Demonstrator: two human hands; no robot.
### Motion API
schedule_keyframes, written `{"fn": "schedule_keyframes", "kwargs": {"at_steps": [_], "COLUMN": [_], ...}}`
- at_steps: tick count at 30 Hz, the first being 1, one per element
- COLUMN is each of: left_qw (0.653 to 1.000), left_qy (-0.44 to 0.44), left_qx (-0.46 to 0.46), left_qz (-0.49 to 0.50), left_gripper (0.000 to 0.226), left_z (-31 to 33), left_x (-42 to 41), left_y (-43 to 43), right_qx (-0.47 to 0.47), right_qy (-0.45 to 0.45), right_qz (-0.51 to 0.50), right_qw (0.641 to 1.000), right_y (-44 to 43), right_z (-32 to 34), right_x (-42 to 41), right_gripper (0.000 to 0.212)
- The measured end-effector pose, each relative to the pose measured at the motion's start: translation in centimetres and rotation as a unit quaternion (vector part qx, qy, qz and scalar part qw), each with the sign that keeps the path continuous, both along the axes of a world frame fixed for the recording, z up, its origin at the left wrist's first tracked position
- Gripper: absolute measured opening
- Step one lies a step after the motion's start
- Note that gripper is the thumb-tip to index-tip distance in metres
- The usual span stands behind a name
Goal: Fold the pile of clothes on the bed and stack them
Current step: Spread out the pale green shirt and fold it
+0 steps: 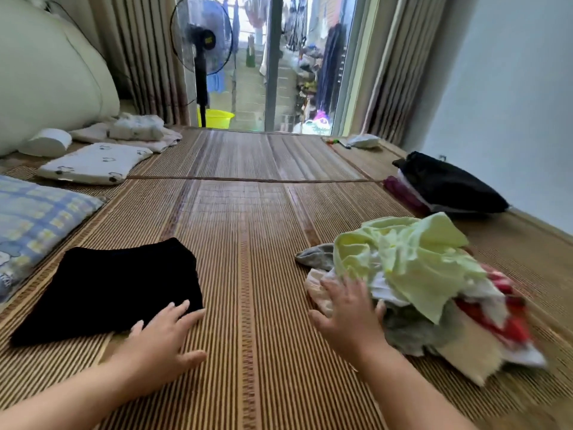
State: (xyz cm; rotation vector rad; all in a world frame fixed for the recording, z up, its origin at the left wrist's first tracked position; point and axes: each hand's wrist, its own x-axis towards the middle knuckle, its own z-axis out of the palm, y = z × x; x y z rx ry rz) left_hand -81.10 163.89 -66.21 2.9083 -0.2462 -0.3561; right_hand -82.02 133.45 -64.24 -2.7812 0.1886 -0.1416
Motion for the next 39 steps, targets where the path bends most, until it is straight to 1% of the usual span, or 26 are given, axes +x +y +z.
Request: {"fn": "schedule_keyframes", "kwargs": {"at_steps": [3,7,9,11,12,14,15,17,19,21,22,23,24,25,26,28,30,31,32,33,34,35,36,37,38,39], "left_qw": [0.998,0.983,0.979,0.979,0.982,0.987,0.986,0.982,0.979,0.975,0.973,0.973,0.972,0.965,0.952,0.920,0.893,0.888,0.895,0.914,0.935,0.950,0.957,0.959,0.954,0.939], "left_qy": [0.004,-0.012,-0.025,-0.044,-0.055,-0.087,-0.104,-0.130,-0.141,-0.164,-0.175,-0.168,-0.142,-0.118,-0.112,-0.156,-0.195,-0.193,-0.173,-0.141,-0.101,-0.063,-0.038,-0.015,0.017,0.068], "left_qx": [-0.021,-0.059,-0.094,-0.126,-0.122,-0.065,-0.033,0.021,0.049,0.049,0.023,-0.030,-0.104,-0.183,-0.254,-0.348,-0.397,-0.405,-0.388,-0.334,-0.259,-0.193,-0.161,-0.174,-0.230,-0.305], "left_qz": [-0.067,-0.171,-0.181,-0.152,-0.134,-0.121,-0.123,-0.135,-0.141,-0.144,-0.150,-0.154,-0.154,-0.147,-0.131,-0.091,-0.087,-0.105,-0.140,-0.181,-0.218,-0.238,-0.238,-0.222,-0.192,-0.146], "left_gripper": [0.076,0.078,0.083,0.086,0.086,0.080,0.073,0.053,0.035,0.031,0.028,0.023,0.020,0.021,0.025,0.028,0.028,0.028,0.028,0.028,0.026,0.023,0.017,0.013,0.014,0.018], "left_z": [1.8,3.3,3.4,3.6,3.8,4.1,4.2,4.3,4.4,4.6,4.8,5.2,5.7,6.4,7.4,9.9,12.6,14.0,15.0,15.8,16.1,15.8,15.5,14.9,14.4,13.7], "left_x": [-1.2,-1.8,-1.3,0.1,1.0,3.0,4.0,5.5,6.4,6.9,7.0,7.2,7.3,7.4,7.4,7.5,7.2,6.8,6.4,5.8,5.1,4.5,3.8,3.0,2.2,1.5], "left_y": [-7.9,-18.0,-22.4,-26.0,-27.5,-29.8,-30.5,-31.3,-31.3,-30.7,-30.4,-30.0,-29.7,-29.5,-29.5,-29.6,-29.7,-29.5,-29.2,-28.8,-28.5,-28.3,-28.1,-28.1,-28.3,-28.6], "right_qx": [0.011,0.006,0.050,0.086,0.080,0.057,0.052,0.055,0.077,0.144,0.182,0.212,0.230,0.240,0.249,0.270,0.303,0.318,0.327,0.326,0.320,0.317,0.325,0.343,0.361,0.371], "right_qy": [-0.029,-0.050,-0.046,-0.031,-0.017,-0.003,-0.008,-0.031,-0.051,-0.090,-0.117,-0.145,-0.173,-0.194,-0.209,-0.234,-0.249,-0.252,-0.252,-0.257,-0.265,-0.274,-0.282,-0.277,-0.261,-0.239], "right_qz": [-0.056,-0.162,-0.208,-0.221,-0.218,-0.207,-0.207,-0.217,-0.233,-0.247,-0.245,-0.236,-0.223,-0.209,-0.199,-0.192,-0.188,-0.182,-0.175,-0.168,-0.158,-0.142,-0.114,-0.076,-0.036,0.004], "right_qw": [0.998,0.986,0.976,0.971,0.973,0.977,0.977,0.974,0.968,0.954,0.945,0.937,0.932,0.928,0.925,0.914,0.901,0.896,0.894,0.894,0.896,0.897,0.896,0.894,0.895,0.898], "right_y": [-3.7,-9.0,-11.6,-13.1,-13.5,-13.7,-13.6,-13.8,-14.3,-15.0,-15.5,-15.9,-16.3,-16.6,-16.8,-16.9,-16.9,-16.6,-16.4,-16.2,-16.0,-15.7,-15.2,-14.6,-13.8,-13.0], "right_z": [1.6,1.3,0.7,0.1,-0.2,-0.7,-1.0,-1.5,-1.8,-1.6,-1.2,-0.9,-0.7,-0.4,-0.2,0.5,1.3,1.8,2.2,2.8,3.3,3.7,4.3,5.0,5.7,6.5], "right_x": [-0.3,-1.6,-2.3,-2.5,-2.6,-2.5,-2.4,-2.2,-1.9,-1.8,-1.8,-1.9,-2.1,-2.4,-2.8,-3.5,-4.0,-4.3,-4.5,-4.8,-5.0,-5.3,-5.6,-5.9,-6.3,-6.7], "right_gripper": [0.066,0.075,0.076,0.070,0.065,0.055,0.050,0.038,0.033,0.029,0.026,0.021,0.019,0.019,0.021,0.027,0.026,0.023,0.020,0.019,0.018,0.017,0.017,0.017,0.017,0.017]}}
